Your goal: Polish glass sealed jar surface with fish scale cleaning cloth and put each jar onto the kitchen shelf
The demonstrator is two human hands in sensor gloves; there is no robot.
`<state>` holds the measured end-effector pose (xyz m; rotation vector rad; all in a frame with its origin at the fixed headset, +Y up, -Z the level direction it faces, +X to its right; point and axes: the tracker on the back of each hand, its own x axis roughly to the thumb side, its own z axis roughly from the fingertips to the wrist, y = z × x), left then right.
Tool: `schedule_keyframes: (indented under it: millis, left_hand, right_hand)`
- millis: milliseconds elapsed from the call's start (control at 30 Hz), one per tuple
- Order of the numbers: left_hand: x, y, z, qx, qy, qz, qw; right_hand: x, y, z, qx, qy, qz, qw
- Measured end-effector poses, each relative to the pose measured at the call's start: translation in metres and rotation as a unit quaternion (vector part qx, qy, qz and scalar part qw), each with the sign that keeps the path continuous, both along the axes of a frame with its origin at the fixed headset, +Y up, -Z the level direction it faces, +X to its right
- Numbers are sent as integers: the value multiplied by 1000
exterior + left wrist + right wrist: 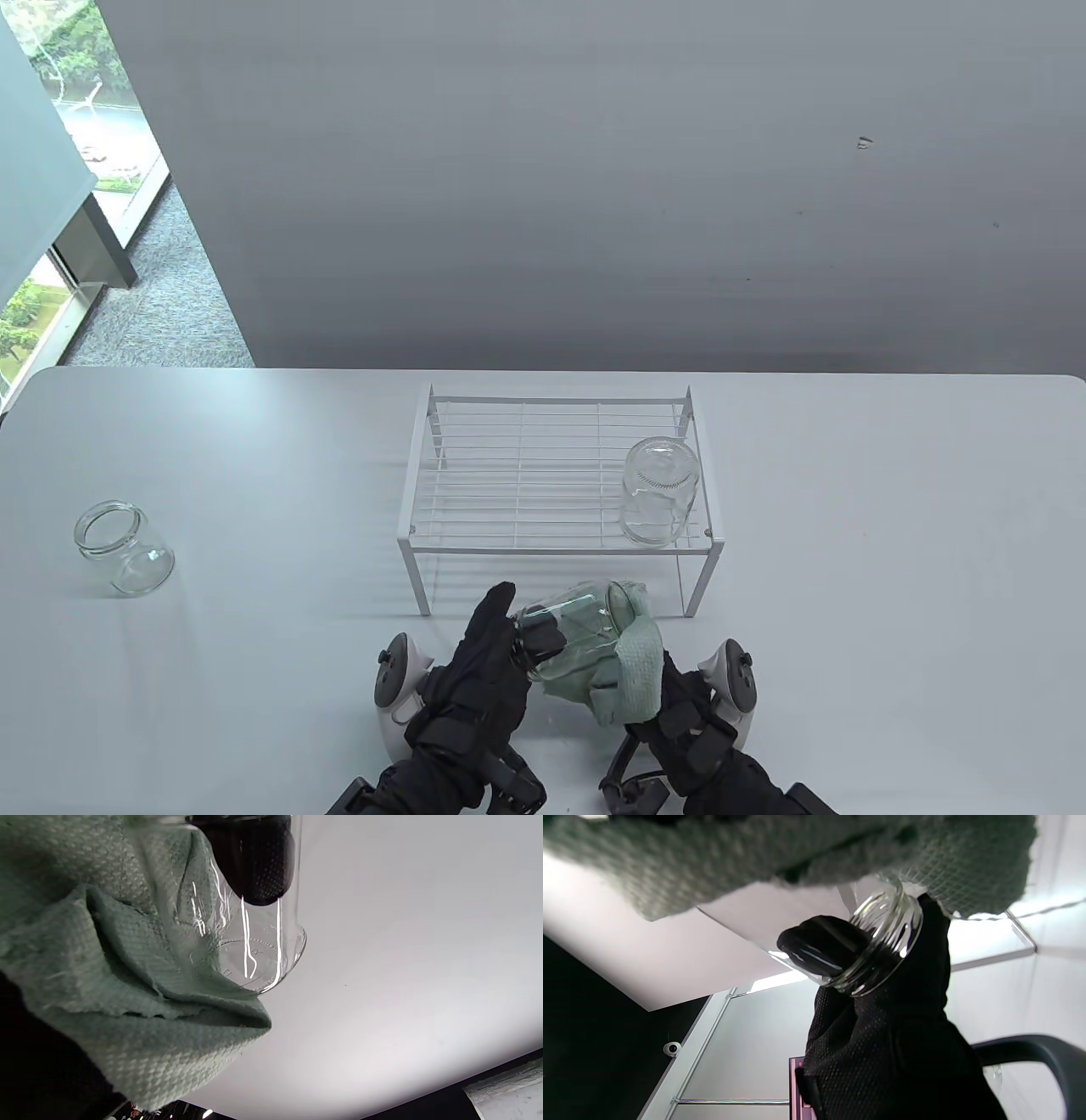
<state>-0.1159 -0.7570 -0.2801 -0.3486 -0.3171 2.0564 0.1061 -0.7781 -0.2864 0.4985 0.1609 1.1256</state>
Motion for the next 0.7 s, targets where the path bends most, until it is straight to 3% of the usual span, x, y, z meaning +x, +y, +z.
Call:
schedule_keyframes:
  millis: [100,367,533,700]
  left_hand:
    - [5,2,2,8,-19,9,1000]
    - [18,5,7,26,-66,31,997]
    - [16,6,5,37,-54,14,998]
    - [11,7,3,43,-37,-34,998]
  right_hand:
    - [1,4,0,30,-11,7,999]
    - [-6,2,4,37,-26,63,997]
    - [-11,-2,6,21,-2,94,995]
    - [-2,-2,4,9,-61,68,996]
